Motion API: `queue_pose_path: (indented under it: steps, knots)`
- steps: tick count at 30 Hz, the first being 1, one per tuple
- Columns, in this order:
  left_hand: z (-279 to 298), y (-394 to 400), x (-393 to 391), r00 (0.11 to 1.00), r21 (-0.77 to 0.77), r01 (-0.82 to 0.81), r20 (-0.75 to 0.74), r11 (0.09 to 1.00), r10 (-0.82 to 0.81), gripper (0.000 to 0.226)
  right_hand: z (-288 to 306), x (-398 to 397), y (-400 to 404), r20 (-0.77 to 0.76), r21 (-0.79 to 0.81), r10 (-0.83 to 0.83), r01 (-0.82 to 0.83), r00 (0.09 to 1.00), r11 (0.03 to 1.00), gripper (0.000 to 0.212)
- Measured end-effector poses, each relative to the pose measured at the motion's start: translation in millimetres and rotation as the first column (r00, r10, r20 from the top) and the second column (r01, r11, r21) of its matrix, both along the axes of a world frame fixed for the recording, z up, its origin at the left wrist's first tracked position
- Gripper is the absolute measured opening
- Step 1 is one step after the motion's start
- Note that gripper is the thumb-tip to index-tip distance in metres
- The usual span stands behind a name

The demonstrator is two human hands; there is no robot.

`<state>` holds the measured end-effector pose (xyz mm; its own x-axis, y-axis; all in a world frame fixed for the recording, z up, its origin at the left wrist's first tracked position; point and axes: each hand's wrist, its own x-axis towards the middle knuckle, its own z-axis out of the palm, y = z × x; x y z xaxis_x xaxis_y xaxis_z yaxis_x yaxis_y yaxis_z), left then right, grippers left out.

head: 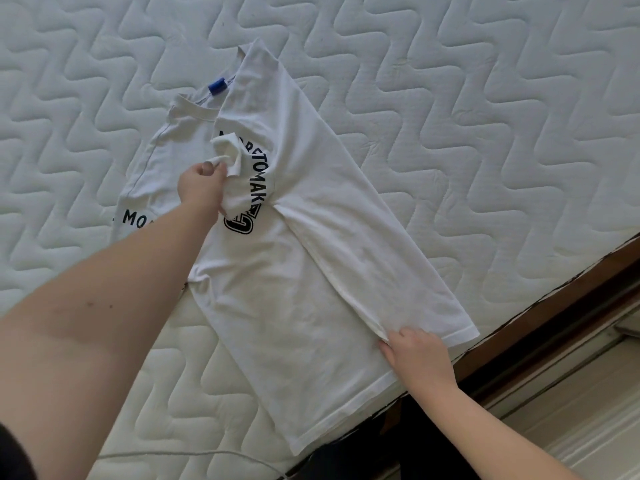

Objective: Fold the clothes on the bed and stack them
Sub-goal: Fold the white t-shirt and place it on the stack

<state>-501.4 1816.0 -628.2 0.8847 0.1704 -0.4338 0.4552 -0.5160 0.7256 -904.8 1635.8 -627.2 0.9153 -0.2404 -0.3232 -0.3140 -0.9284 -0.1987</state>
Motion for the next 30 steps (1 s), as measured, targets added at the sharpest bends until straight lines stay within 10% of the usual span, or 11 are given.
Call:
queue_pose_path:
  steps: [5, 10, 14, 18, 22, 26, 30]
  knots:
    - [4, 12, -5, 0.991, -0.04, -0.109, 0.069, 0.993, 0.111, 0.029, 4, -4, -6, 0.072, -0.065, 0.049, -0.044, 0.996, 0.997, 0.039]
    - [5, 16, -2, 0.92, -0.156, -0.344, -0.255, 0.926, 0.298, 0.063, 8, -2, -9, -0.024, 0.006, 0.066, -0.066, 0.998, 0.998, 0.043]
    - [-5, 9, 3, 0.972, 0.262, 0.185, -0.19, 0.947, -0.137, 0.101, 4, -4, -1, 0.01, 0.04, 0.071, -0.071, 0.997, 0.997, 0.042]
    - [-3, -7, 15, 0.824, 0.673, 0.51, -0.202, 0.536, -0.53, 0.074, 0, -4, 3, 0.001, 0.037, 0.076, -0.076, 0.997, 0.996, 0.033]
    - [1, -18, 21, 0.853, 0.59, 0.438, -0.033, 0.678, -0.521, 0.021, 0, -1, 2, -0.01, 0.028, 0.074, -0.074, 0.997, 0.997, 0.031]
    - [9, -1, 28, 0.981, 0.335, 0.11, 0.115, 0.936, -0.157, 0.02, -2, -1, -2, -0.029, 0.043, 0.08, -0.079, 0.996, 0.996, 0.031]
    - [10, 31, 37, 0.992, 0.21, -0.121, 0.044, 0.97, 0.115, 0.026, 1, 0, -5, -0.066, 0.066, 0.084, -0.08, 0.994, 0.995, 0.039]
